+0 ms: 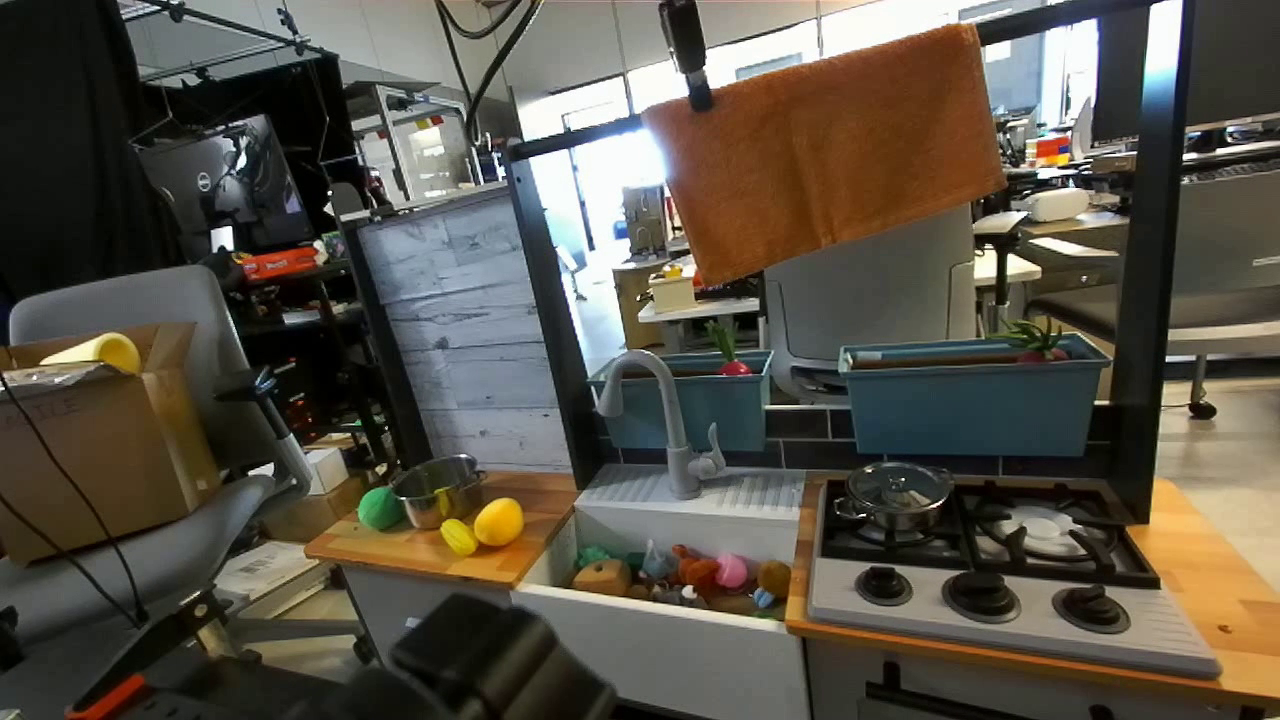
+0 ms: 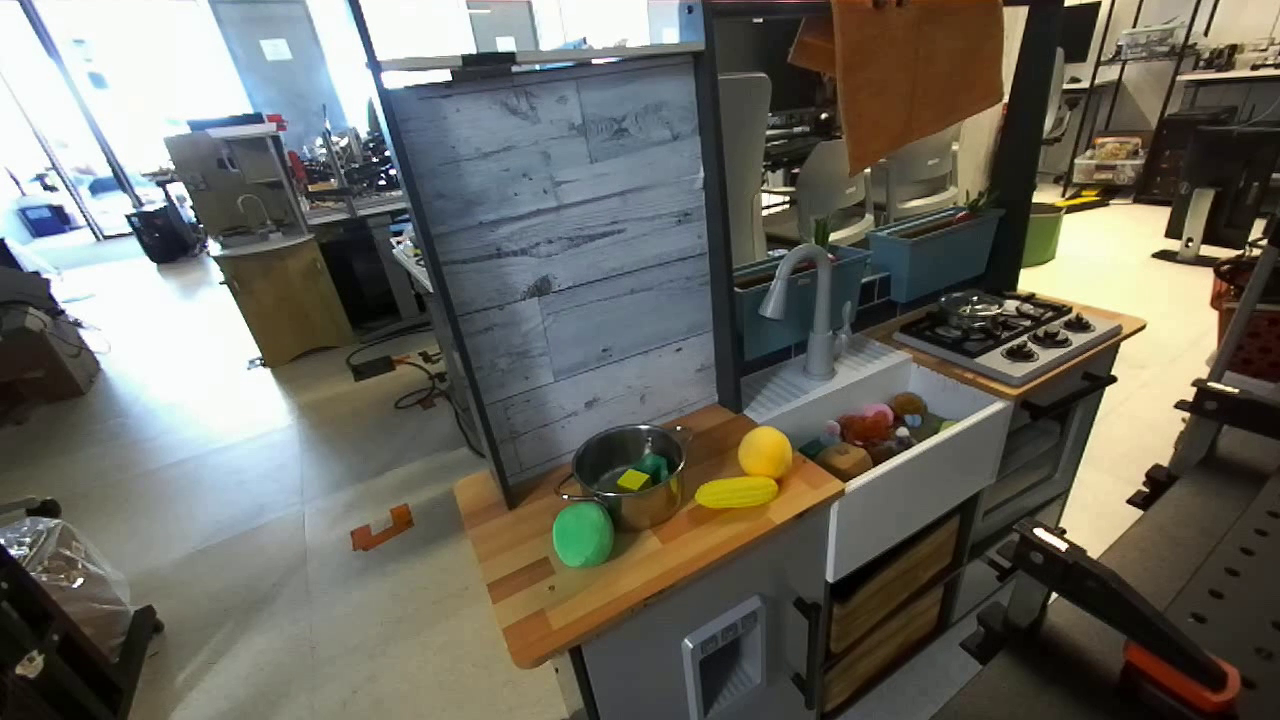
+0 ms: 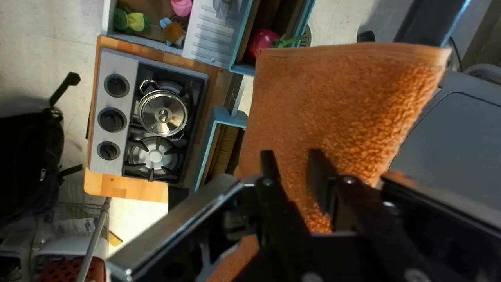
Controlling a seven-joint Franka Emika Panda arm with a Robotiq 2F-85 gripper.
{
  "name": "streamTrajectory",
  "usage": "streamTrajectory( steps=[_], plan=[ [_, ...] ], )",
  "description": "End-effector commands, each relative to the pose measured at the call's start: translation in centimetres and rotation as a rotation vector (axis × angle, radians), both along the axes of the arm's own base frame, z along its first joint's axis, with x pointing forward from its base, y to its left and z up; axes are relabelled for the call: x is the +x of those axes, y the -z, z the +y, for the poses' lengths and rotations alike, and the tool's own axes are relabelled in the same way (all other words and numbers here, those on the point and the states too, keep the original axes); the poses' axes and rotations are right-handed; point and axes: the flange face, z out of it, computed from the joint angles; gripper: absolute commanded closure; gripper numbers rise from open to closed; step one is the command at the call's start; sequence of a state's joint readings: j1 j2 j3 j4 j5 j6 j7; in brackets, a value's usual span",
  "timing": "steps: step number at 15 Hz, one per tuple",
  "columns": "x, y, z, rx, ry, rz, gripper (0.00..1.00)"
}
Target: Remove the orange towel from the rail
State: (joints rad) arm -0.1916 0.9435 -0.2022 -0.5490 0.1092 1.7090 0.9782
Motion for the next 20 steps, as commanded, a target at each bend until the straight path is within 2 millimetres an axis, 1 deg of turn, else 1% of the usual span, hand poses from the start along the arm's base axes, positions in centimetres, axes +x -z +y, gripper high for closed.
streamTrajectory(
  steps=[1, 4, 5, 6, 7, 9, 10, 11, 13, 14, 15, 16, 17, 18, 20],
  plan=[
    [-0.1, 0.6, -0.1, 0.013, 0.015, 0.019, 0.99],
    [-0.2, 0.8, -0.3, 0.019, 0.013, 0.025, 1.00],
    [-0.1, 0.8, -0.3, 0.023, 0.011, 0.024, 0.74],
    [-0.2, 0.4, -0.2, 0.020, 0.006, 0.019, 0.73],
    [-0.2, 0.2, -0.2, 0.020, 0.004, 0.014, 0.66],
    [-0.2, -1.1, 0.1, 0.013, -0.009, -0.010, 0.53],
    [-0.3, -2.0, 0.4, 0.005, -0.014, -0.029, 0.45],
    [-0.3, -2.8, 0.6, -0.002, -0.019, -0.043, 0.39],
    [-0.5, -4.8, 1.1, -0.020, -0.031, -0.078, 0.24],
    [-0.5, -5.8, 1.4, -0.032, -0.033, -0.102, 0.16],
    [-0.6, -6.6, 1.7, -0.040, -0.036, -0.120, 0.09],
    [-0.4, -7.0, 1.9, -0.049, -0.037, -0.138, 0.01],
    [-0.3, -7.1, 2.0, -0.058, -0.038, -0.149, 0.00],
    [-0.1, -6.7, 2.0, -0.063, -0.040, -0.149, 0.00],
    [0.4, -4.8, 1.7, -0.059, -0.041, -0.130, 0.00]
  ],
)
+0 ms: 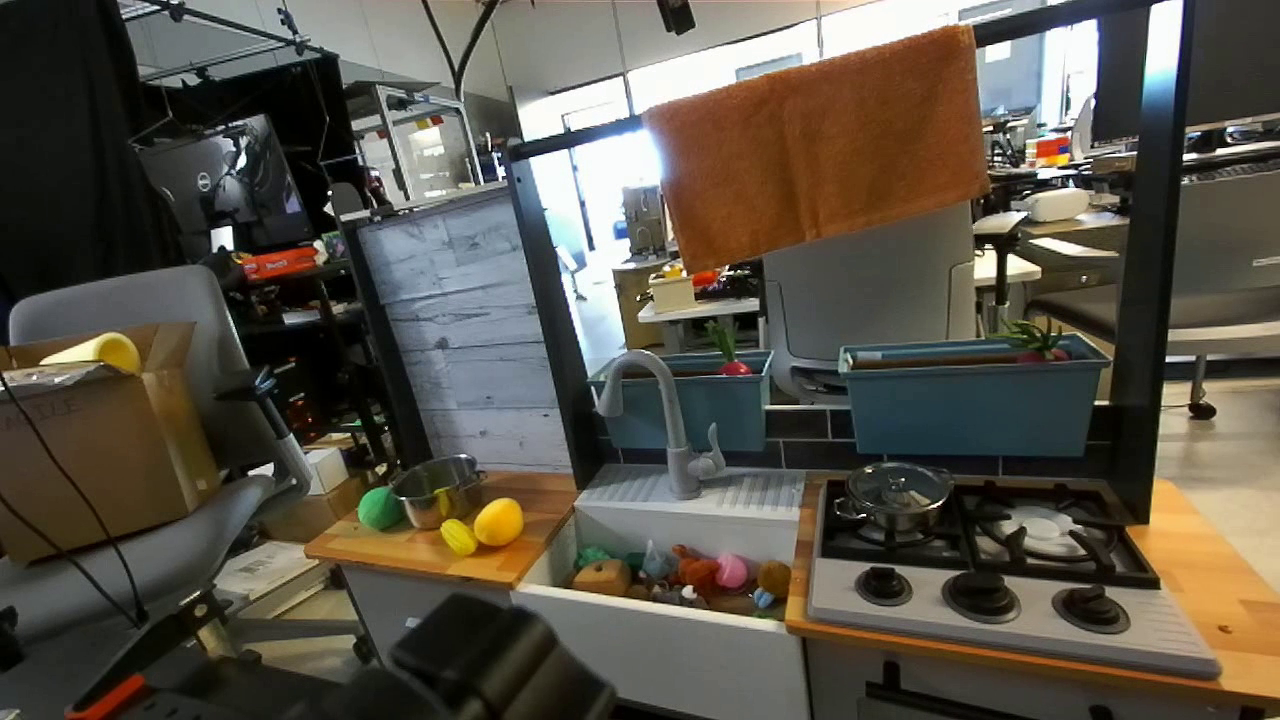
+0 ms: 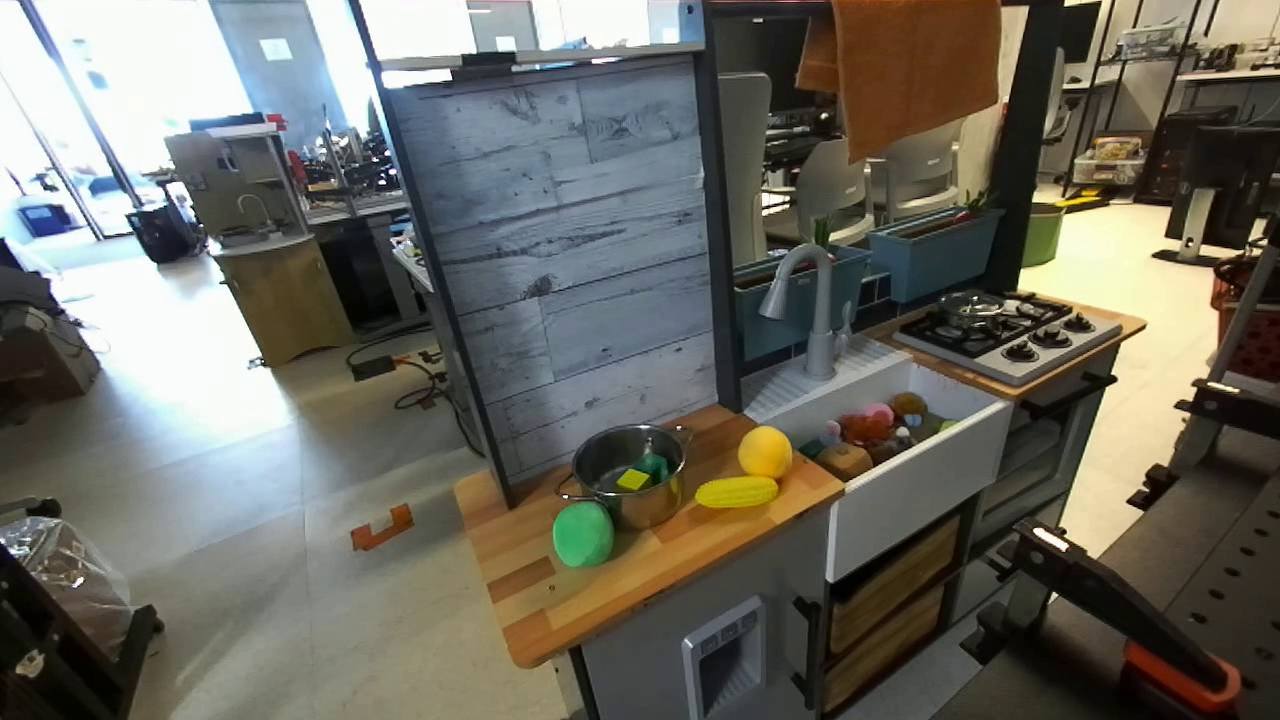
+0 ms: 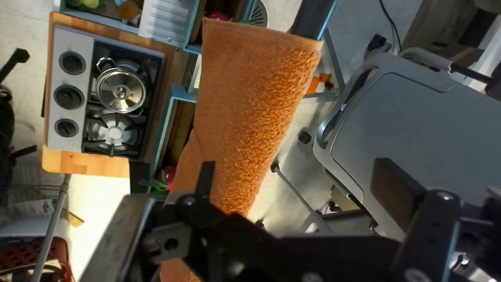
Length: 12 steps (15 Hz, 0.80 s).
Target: Remove the orange towel from the rail
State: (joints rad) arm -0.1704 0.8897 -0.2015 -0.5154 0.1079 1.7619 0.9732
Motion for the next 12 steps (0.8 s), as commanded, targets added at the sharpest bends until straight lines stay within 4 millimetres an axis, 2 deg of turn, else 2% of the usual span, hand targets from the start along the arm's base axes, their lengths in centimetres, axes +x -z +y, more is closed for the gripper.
streamTrajectory(
  steps=[1, 5, 8, 10, 12],
  plan=[
    [0.9, 2.7, -0.6, -0.018, -0.005, 0.015, 0.00],
    [2.2, 6.5, -1.2, -0.032, 0.009, 0.007, 0.00],
    [2.8, 8.2, -1.5, -0.038, 0.016, -0.006, 0.00],
    [2.9, 8.5, -1.7, -0.038, 0.020, -0.009, 0.26],
    [2.8, 8.2, -1.7, -0.033, 0.012, -0.011, 0.42]
  ],
)
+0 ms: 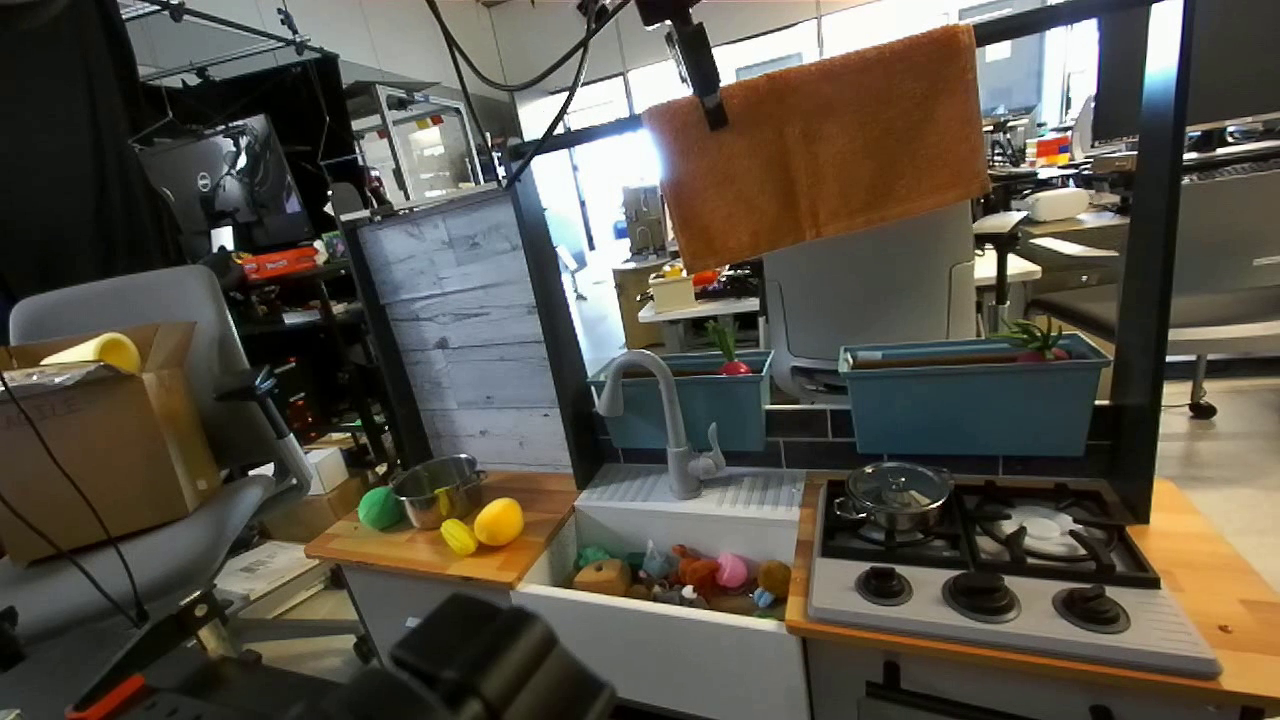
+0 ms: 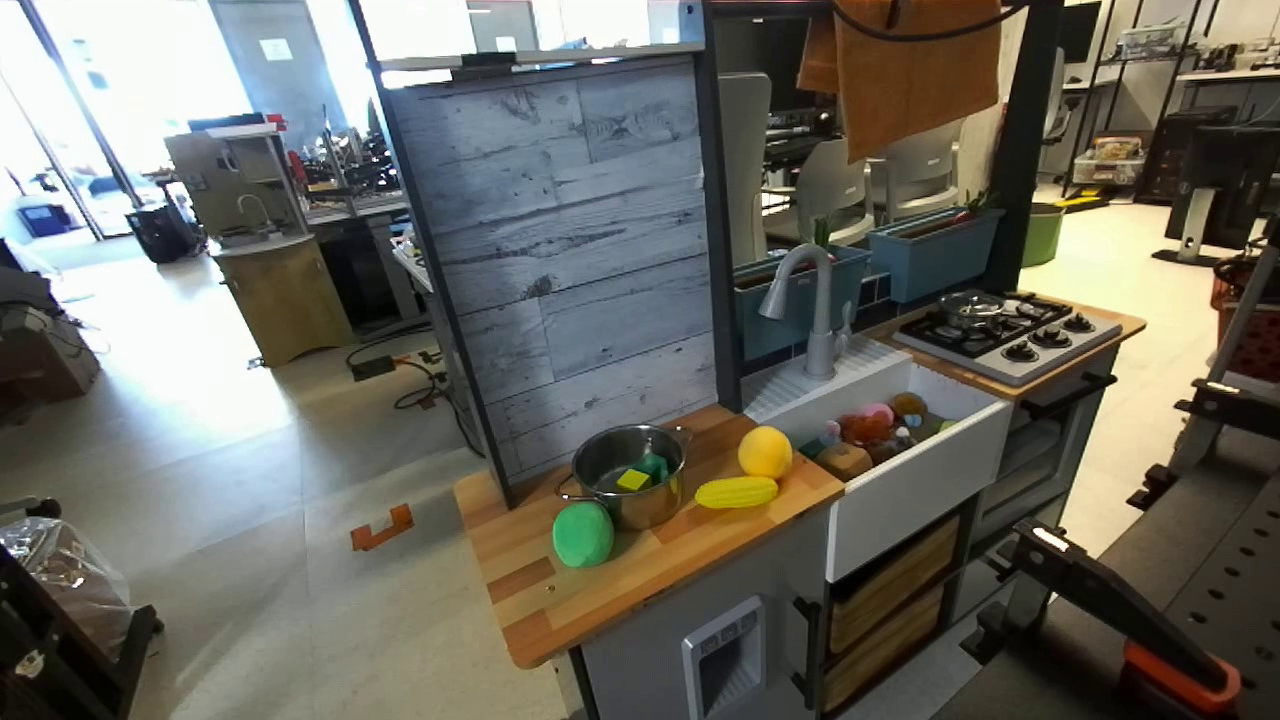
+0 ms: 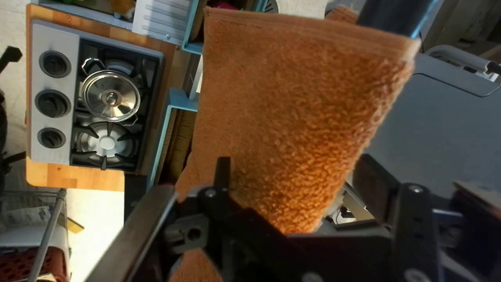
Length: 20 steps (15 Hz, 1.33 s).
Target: Remove the orange towel from the rail
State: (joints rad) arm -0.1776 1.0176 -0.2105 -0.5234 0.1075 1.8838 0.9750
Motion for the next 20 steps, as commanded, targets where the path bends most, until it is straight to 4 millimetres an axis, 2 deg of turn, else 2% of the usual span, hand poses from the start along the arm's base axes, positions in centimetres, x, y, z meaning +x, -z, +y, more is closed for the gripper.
streamTrajectory(
  steps=[1, 6, 7, 14, 15, 16, 17, 18, 20],
  plan=[
    [0.0, -1.1, -0.3, -0.015, 0.001, -0.030, 0.50],
    [-0.2, -2.1, -0.1, -0.021, -0.012, -0.035, 0.87],
    [-0.2, -2.1, -0.1, -0.021, -0.005, -0.037, 0.90],
    [-0.9, -2.0, 0.7, 0.023, -0.073, 0.042, 0.90],
    [-1.0, -2.0, 0.9, 0.030, -0.086, 0.053, 0.40],
    [-1.0, -2.1, 1.0, 0.022, -0.090, 0.056, 0.39],
    [-1.1, -2.2, 1.2, 0.012, -0.109, 0.065, 0.82],
    [-1.0, -2.4, 1.4, 0.007, -0.123, 0.064, 0.78],
    [-1.0, -2.6, 1.8, 0.005, -0.140, 0.065, 0.86]
  ],
)
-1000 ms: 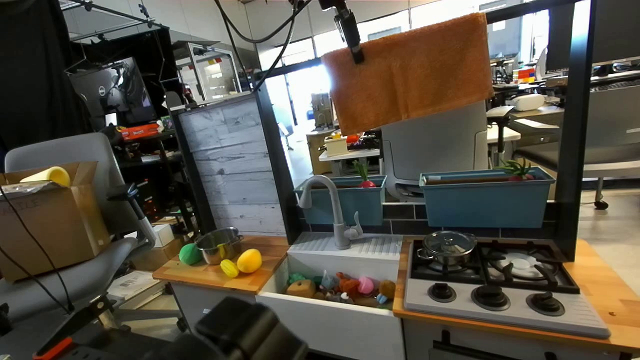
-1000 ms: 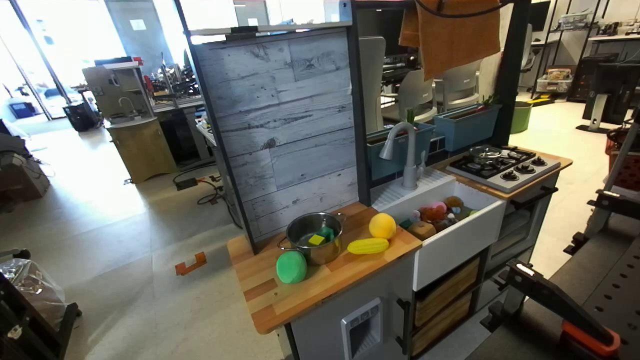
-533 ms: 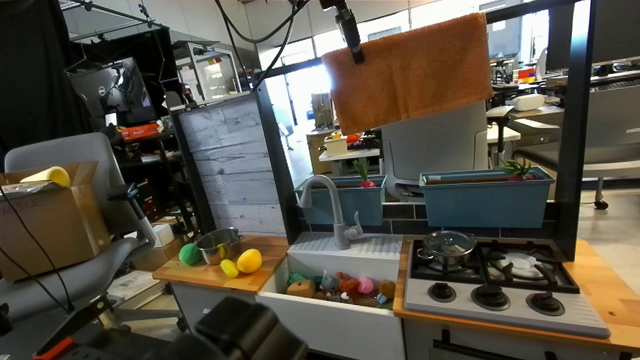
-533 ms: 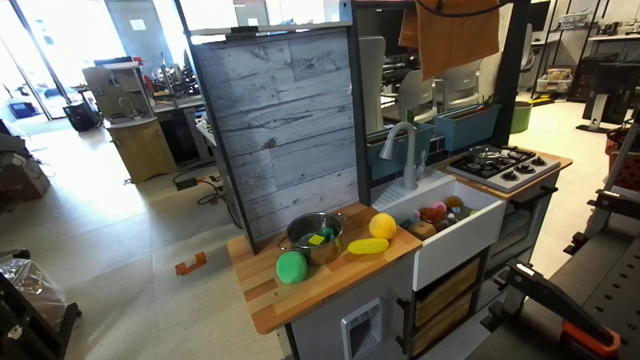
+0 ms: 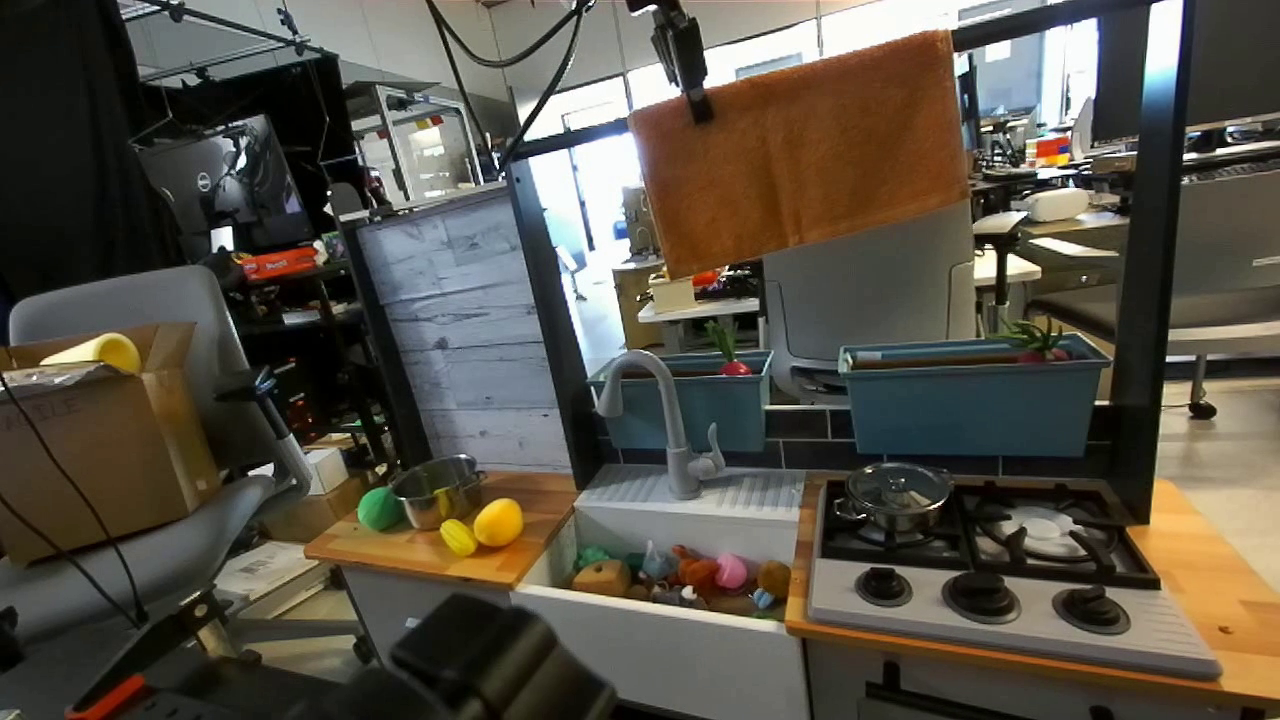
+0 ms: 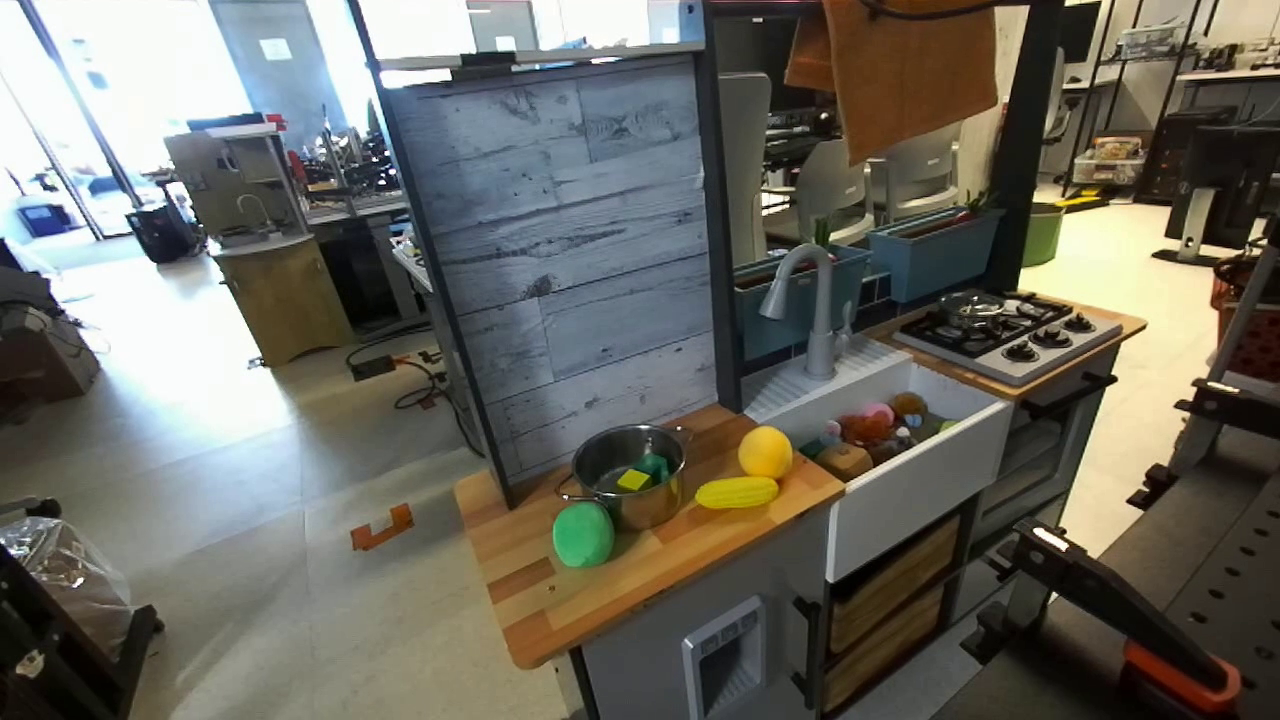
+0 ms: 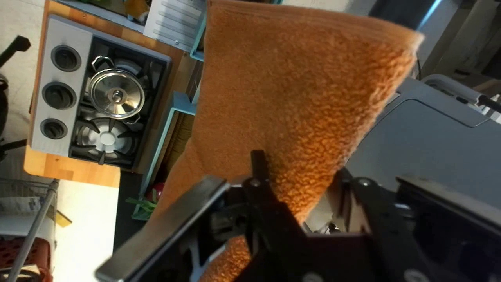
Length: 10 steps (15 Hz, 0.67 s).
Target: Remove the orange towel from the rail
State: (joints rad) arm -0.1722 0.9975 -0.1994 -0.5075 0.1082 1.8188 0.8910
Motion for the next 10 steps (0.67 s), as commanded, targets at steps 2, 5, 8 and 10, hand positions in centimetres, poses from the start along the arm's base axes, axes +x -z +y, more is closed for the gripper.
streamTrajectory(
  steps=[2, 5, 8, 10],
  plan=[
    [-0.44, -1.01, 0.69, 0.006, -0.041, 0.025, 0.87],
    [-0.47, -1.18, 0.73, 0.009, -0.047, 0.023, 0.87],
    [-0.49, -1.14, 0.88, 0.006, -0.065, 0.031, 0.29],
    [-0.60, -1.25, 1.15, 0.008, -0.088, 0.042, 0.15]
  ],
)
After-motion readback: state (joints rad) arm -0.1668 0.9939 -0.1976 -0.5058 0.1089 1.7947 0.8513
